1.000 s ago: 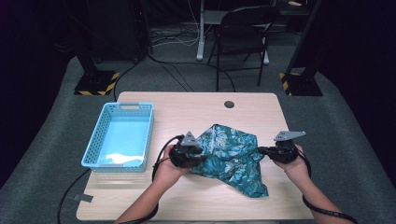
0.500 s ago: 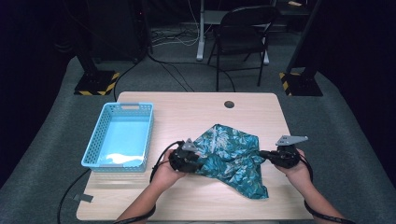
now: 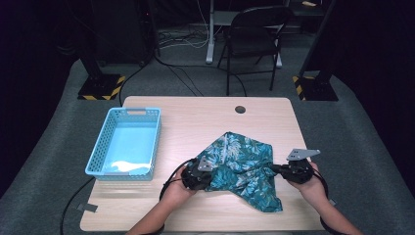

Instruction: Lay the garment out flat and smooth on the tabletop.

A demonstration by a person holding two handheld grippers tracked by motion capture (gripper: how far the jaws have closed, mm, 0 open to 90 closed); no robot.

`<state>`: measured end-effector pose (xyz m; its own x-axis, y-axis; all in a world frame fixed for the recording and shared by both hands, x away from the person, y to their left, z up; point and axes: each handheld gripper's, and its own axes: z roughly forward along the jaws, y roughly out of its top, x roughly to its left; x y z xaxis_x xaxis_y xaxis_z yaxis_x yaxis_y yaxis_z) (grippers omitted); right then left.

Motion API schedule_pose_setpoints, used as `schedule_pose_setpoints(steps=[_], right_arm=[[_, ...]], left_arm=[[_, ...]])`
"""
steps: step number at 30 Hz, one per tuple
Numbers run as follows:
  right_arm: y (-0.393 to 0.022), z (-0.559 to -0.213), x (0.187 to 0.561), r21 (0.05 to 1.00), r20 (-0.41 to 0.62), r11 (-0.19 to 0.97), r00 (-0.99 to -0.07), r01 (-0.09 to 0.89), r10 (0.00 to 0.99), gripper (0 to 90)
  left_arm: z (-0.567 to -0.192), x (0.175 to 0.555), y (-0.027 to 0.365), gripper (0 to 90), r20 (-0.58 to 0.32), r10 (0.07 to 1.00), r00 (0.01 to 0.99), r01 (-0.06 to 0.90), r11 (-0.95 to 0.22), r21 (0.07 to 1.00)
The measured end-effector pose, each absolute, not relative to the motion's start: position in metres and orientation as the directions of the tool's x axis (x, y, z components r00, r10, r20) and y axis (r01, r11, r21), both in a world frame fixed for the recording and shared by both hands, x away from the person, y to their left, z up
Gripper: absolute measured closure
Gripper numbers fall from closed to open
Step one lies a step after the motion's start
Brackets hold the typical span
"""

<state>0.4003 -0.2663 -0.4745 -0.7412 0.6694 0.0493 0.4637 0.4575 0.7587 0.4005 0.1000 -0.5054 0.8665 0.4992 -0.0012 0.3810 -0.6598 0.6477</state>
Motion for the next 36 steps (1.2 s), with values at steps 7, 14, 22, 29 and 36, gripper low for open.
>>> schedule_pose_setpoints(steps=[7, 14, 22, 29, 36], right_arm=[[-0.271, -0.475, 0.399, 0.762, 0.058, 0.444, -0.732, 0.471, 0.678, 88.3], [-0.278, -0.471, 0.399, 0.777, 0.058, 0.420, -0.718, 0.469, 0.694, 88.4], [-0.284, -0.453, 0.396, 0.820, 0.048, 0.379, -0.710, 0.430, 0.703, 88.7], [-0.278, -0.416, 0.401, 0.878, -0.009, 0.346, -0.712, 0.331, 0.703, 88.9], [-0.268, -0.375, 0.402, 0.946, -0.051, 0.260, -0.700, 0.196, 0.712, 88.9]], left_arm=[[-0.499, 0.397, 0.100, 89.6, 0.037, 0.499, 0.866, 0.355, -0.664, 0.658], [-0.477, 0.399, 0.113, 89.8, 0.050, 0.534, 0.844, 0.346, -0.614, 0.709], [-0.426, 0.393, 0.136, 90.0, 0.123, 0.577, 0.807, 0.288, -0.567, 0.771], [-0.371, 0.391, 0.162, 90.0, 0.193, 0.645, 0.739, 0.235, -0.516, 0.824], [-0.360, 0.380, 0.176, 90.0, 0.180, 0.665, 0.725, 0.238, -0.487, 0.840]])
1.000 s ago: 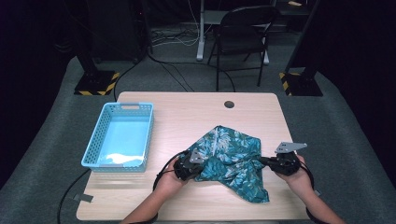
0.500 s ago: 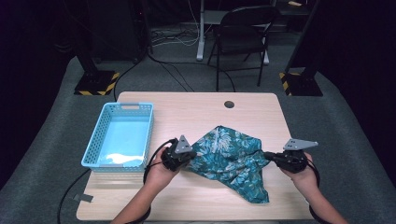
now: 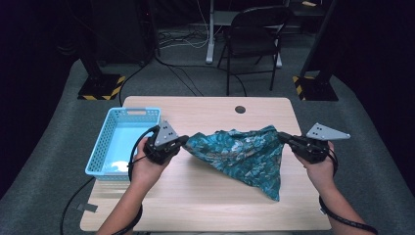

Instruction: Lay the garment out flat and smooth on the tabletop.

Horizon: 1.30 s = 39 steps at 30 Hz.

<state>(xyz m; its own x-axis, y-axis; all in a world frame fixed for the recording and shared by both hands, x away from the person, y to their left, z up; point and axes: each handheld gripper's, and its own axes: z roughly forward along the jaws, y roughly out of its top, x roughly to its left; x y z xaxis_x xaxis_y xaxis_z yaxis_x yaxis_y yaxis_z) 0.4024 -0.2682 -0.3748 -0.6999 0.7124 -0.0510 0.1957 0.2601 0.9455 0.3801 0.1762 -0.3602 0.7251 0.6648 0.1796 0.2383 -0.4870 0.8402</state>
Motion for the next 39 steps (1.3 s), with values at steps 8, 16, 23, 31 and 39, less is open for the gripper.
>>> schedule_pose_setpoints(steps=[8, 16, 23, 31, 39], right_arm=[[-0.270, -0.434, 0.399, 0.838, -0.018, 0.411, -0.735, 0.359, 0.678, 88.9], [-0.279, -0.472, 0.388, 0.745, 0.018, 0.485, -0.740, 0.459, 0.673, 88.6], [-0.281, -0.478, 0.388, 0.744, 0.033, 0.474, -0.735, 0.471, 0.677, 88.5], [-0.281, -0.479, 0.388, 0.749, 0.035, 0.465, -0.729, 0.472, 0.683, 88.4], [-0.283, -0.481, 0.388, 0.751, 0.048, 0.456, -0.729, 0.477, 0.683, 88.2]], left_arm=[[-0.462, 0.357, 0.158, 90.0, -0.019, 0.566, 0.824, 0.418, -0.585, 0.695], [-0.489, 0.342, 0.135, 89.5, -0.077, 0.493, 0.867, 0.423, -0.643, 0.638], [-0.450, 0.357, 0.139, 66.5, 0.004, 0.548, 0.837, 0.365, -0.564, 0.741], [-0.450, 0.410, 0.133, 47.5, -0.019, 0.611, 0.792, 0.431, -0.537, 0.726], [-0.478, 0.434, 0.126, 42.1, -0.097, 0.612, 0.785, 0.509, -0.547, 0.664]])
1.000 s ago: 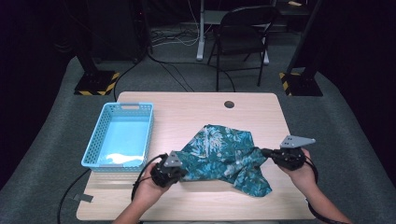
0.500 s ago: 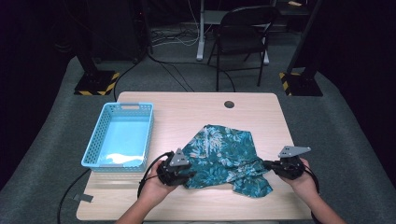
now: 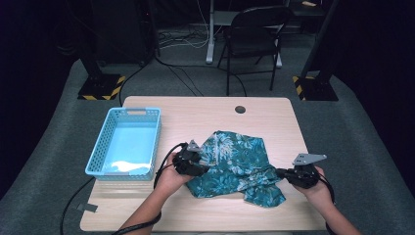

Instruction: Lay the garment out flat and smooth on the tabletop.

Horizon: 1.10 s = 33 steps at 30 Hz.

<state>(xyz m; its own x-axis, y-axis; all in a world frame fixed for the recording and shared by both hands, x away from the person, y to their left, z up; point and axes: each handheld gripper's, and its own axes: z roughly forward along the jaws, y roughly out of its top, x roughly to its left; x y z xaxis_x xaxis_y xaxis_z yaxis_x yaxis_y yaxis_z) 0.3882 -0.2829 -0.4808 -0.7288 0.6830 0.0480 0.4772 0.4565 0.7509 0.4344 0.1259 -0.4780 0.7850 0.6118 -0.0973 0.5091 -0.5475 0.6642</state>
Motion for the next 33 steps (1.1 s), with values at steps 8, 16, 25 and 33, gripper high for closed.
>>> schedule_pose_setpoints(steps=[8, 16, 25, 33], right_arm=[[-0.282, -0.481, 0.387, 0.751, 0.054, 0.455, -0.732, 0.478, 0.679, 88.4], [-0.280, -0.478, 0.374, 0.728, 0.056, 0.503, -0.772, 0.465, 0.633, 88.8], [-0.278, -0.453, 0.337, 0.750, 0.048, 0.531, -0.833, 0.394, 0.551, 88.9], [-0.275, -0.399, 0.355, 0.835, -0.059, 0.481, -0.825, 0.268, 0.562, 88.8]], left_arm=[[-0.487, 0.436, 0.126, 72.3, -0.098, 0.589, 0.802, 0.508, -0.589, 0.629], [-0.475, 0.398, 0.142, 87.2, -0.095, 0.549, 0.830, 0.480, -0.618, 0.623], [-0.435, 0.345, 0.160, 87.6, -0.021, 0.524, 0.852, 0.394, -0.614, 0.683], [-0.364, 0.364, 0.172, 88.0, 0.150, 0.608, 0.780, 0.272, -0.544, 0.794]])
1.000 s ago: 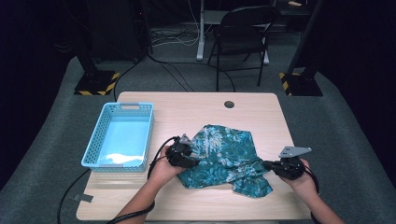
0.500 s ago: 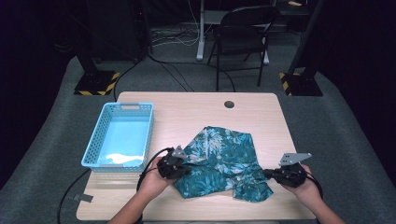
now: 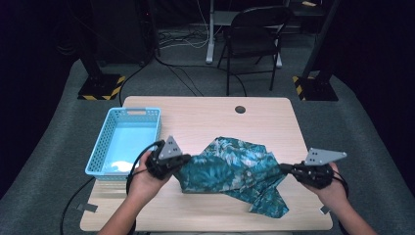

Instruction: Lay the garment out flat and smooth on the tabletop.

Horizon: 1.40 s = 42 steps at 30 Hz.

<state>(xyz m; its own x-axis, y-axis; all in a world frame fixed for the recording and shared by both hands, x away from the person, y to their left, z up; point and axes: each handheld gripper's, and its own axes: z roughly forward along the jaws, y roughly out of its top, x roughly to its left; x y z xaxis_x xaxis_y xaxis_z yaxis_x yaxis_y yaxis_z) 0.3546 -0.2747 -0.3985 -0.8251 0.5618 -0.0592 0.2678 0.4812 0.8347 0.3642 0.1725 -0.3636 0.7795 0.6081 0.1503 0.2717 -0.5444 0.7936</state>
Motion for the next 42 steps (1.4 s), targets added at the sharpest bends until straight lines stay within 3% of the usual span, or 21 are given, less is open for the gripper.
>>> schedule_pose_setpoints(steps=[6, 15, 21, 29, 38, 42], right_arm=[[-0.258, -0.382, 0.404, 0.836, -0.111, 0.489, -0.797, 0.249, 0.594, 88.7], [-0.232, -0.410, 0.483, 0.750, -0.113, 0.552, -0.752, 0.364, 0.649, 88.1], [-0.227, -0.433, 0.503, 0.735, -0.072, 0.526, -0.722, 0.428, 0.688, 86.7], [-0.226, -0.451, 0.508, 0.739, -0.034, 0.474, -0.677, 0.479, 0.735, 74.5], [-0.219, -0.456, 0.467, 0.743, -0.023, 0.506, -0.740, 0.437, 0.673, 65.6], [-0.217, -0.463, 0.443, 0.740, -0.011, 0.518, -0.763, 0.429, 0.646, 60.1]], left_arm=[[-0.351, 0.419, 0.169, 88.0, 0.194, 0.705, 0.682, 0.289, -0.503, 0.815], [-0.397, 0.493, 0.156, 88.0, 0.181, 0.785, 0.592, 0.435, -0.501, 0.749], [-0.422, 0.513, 0.153, 88.0, 0.152, 0.813, 0.562, 0.493, -0.477, 0.727], [-0.450, 0.526, 0.157, 87.1, 0.108, 0.851, 0.514, 0.571, -0.433, 0.697], [-0.457, 0.517, 0.162, 56.1, 0.070, 0.868, 0.491, 0.586, -0.389, 0.711], [-0.447, 0.504, 0.164, 48.3, 0.072, 0.866, 0.495, 0.559, -0.381, 0.736]])
